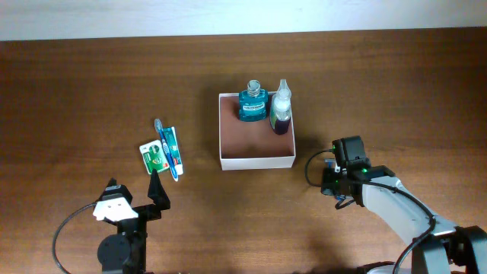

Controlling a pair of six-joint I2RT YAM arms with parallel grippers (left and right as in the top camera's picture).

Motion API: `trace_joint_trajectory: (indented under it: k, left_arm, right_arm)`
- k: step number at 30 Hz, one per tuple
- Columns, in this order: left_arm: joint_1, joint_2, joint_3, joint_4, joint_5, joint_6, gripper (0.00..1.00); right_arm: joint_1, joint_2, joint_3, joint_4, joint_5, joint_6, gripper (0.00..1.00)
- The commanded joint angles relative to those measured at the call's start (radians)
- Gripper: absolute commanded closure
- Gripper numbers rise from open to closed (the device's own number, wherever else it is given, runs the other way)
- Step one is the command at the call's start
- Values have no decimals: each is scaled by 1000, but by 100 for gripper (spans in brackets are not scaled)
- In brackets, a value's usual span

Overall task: Pack container
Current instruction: 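Lower the right gripper and grasp the blue razor handle, then lift the razor and carry it over the box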

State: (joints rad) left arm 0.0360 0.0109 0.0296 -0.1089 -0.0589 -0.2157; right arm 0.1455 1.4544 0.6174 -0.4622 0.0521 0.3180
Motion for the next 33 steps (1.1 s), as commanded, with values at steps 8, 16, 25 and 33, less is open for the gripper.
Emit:
trace_joint_trajectory:
  k: [8, 16, 25, 33]
  left_arm:
    - [6, -5, -8, 7, 0, 20, 1]
    - [6, -5, -8, 7, 0, 20, 0]
    - [6, -5, -8, 7, 0, 20, 1]
    - [6, -5, -8, 7, 0, 20, 1]
  right_arm:
    - [-1, 35, -23, -12, -21, 12, 91]
    - [-1, 35, 78, -93, -39, 11, 96]
    - [3, 31, 336, -302, 12, 0, 96]
    - [190, 29, 716, -472, 12, 0, 96]
